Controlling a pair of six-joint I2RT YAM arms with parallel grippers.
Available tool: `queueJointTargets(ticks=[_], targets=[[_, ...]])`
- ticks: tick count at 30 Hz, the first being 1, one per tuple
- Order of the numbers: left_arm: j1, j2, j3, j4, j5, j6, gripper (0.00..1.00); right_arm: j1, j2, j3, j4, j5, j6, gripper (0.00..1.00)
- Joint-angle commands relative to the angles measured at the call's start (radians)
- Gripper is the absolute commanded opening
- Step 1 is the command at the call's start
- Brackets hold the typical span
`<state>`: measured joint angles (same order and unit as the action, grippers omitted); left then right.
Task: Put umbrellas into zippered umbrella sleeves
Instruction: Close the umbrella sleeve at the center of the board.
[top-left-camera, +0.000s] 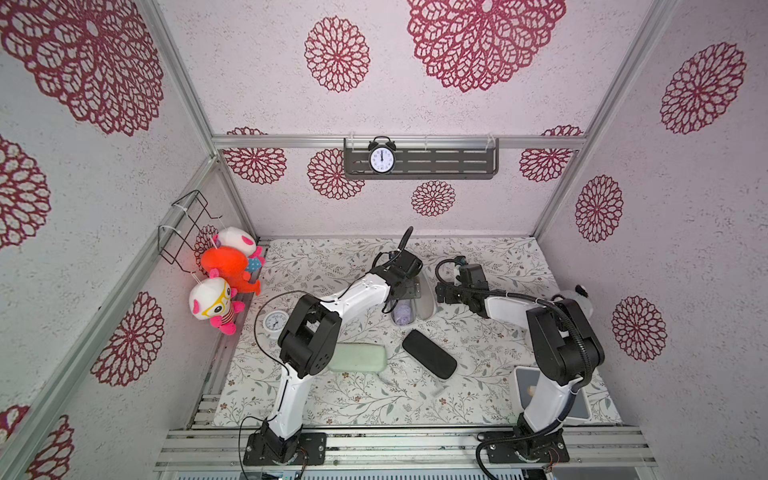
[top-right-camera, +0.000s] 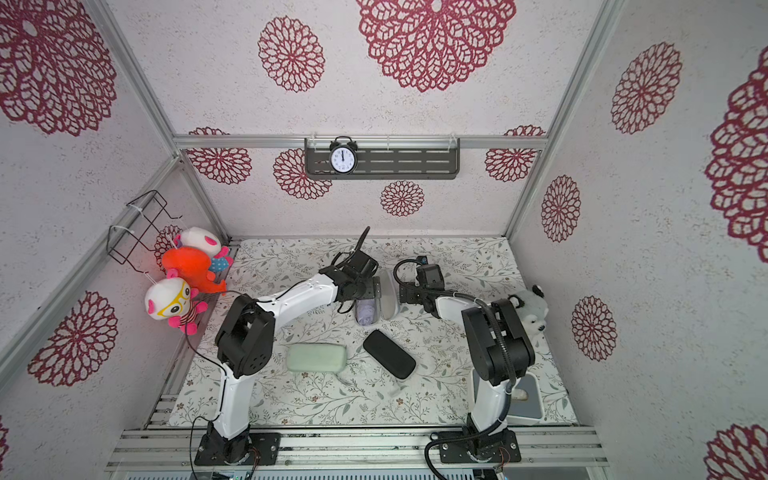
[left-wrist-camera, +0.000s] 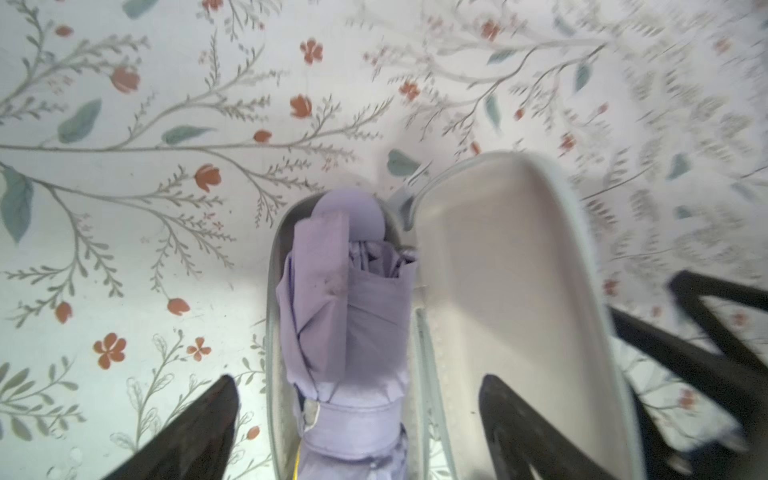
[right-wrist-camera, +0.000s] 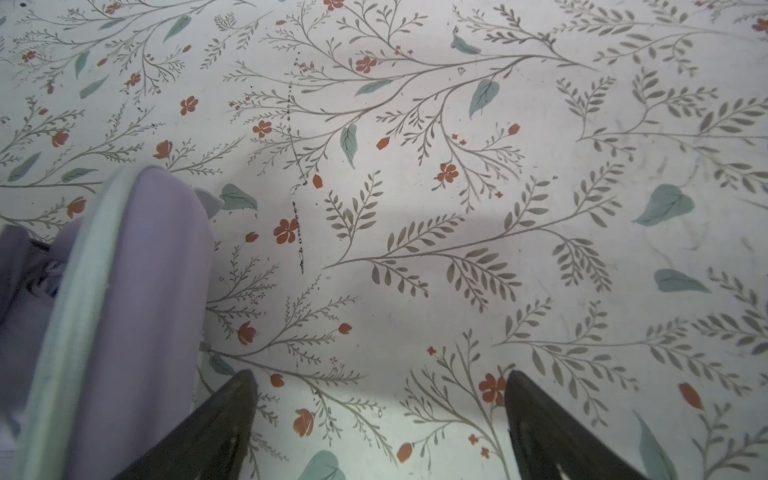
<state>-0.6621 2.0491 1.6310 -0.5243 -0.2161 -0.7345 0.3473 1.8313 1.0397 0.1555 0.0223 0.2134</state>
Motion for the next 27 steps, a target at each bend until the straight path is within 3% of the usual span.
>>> queueJointTargets(ticks=[1,2,5,11,14,22,24,27], targets=[[0.077,-0.067,-0.151,0.183,0.116,0.013,0.73,0.029,-0.006,0.027,0.014,-0.024,-0.025,0.93],[0.107,-0.075,-0.214,0.268,0.166,-0.006,0.60,0.038,-0.005,0.028,0.021,-0.039,-0.025,0.93],[0.161,-0.096,-0.274,0.393,0.194,-0.001,0.53,0.053,0.002,0.033,0.053,-0.078,-0.008,0.92],[0.171,0.069,-0.135,0.346,0.274,0.046,0.52,0.087,0.065,0.094,0.043,-0.093,-0.013,0.92],[0.181,0.132,-0.078,0.292,0.343,0.045,0.44,0.106,0.088,0.120,0.021,-0.088,-0.024,0.92],[0.187,0.120,-0.150,0.385,0.414,0.010,0.38,0.120,0.124,0.124,0.071,-0.183,-0.052,0.89],[0.191,0.111,-0.159,0.361,0.423,0.012,0.33,0.129,0.125,0.128,0.061,-0.182,-0.068,0.89],[0.208,0.059,-0.226,0.415,0.429,0.006,0.33,0.135,0.123,0.130,0.052,-0.174,-0.080,0.89]])
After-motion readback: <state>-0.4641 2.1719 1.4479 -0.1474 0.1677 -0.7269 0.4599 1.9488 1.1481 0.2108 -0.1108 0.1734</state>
